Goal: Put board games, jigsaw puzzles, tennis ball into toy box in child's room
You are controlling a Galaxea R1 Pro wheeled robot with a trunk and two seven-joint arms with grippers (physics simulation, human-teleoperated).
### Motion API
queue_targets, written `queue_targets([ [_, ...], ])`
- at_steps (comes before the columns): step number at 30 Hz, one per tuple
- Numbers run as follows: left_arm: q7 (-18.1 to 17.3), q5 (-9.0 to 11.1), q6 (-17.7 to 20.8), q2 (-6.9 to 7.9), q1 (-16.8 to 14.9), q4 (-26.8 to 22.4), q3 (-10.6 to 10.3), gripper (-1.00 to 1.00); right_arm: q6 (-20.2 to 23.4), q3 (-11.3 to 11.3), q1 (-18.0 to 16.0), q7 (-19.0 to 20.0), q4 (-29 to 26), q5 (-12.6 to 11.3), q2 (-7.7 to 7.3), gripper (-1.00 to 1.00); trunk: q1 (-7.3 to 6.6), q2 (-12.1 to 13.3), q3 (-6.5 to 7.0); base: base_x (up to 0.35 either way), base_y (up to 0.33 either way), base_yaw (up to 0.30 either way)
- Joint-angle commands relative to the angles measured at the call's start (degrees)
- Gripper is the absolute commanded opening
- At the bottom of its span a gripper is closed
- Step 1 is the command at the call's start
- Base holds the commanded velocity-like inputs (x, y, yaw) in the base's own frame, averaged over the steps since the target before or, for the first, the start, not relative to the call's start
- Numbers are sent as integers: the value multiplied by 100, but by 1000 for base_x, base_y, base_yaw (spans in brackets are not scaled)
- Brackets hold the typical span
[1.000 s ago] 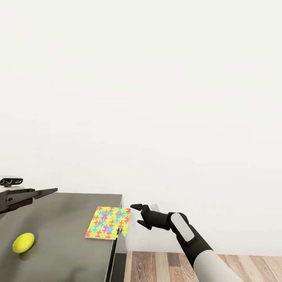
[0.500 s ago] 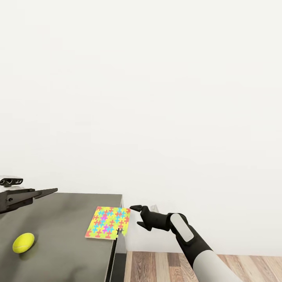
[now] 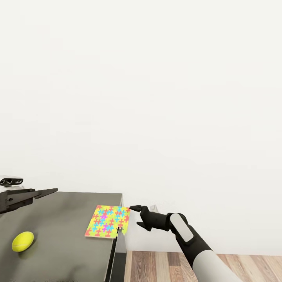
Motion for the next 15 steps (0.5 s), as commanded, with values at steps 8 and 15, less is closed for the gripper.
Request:
queue_targets([
  [8, -22, -5, 61, 2, -3, 0, 4, 100, 9, -1, -4, 35, 1, 43, 10, 100, 66, -125, -60, 0, 0, 0],
  [15, -22, -6, 61, 2, -3, 0, 2, 100, 8, -1, -5, 35, 1, 44, 16, 100, 66, -125, -60, 0, 0, 0],
])
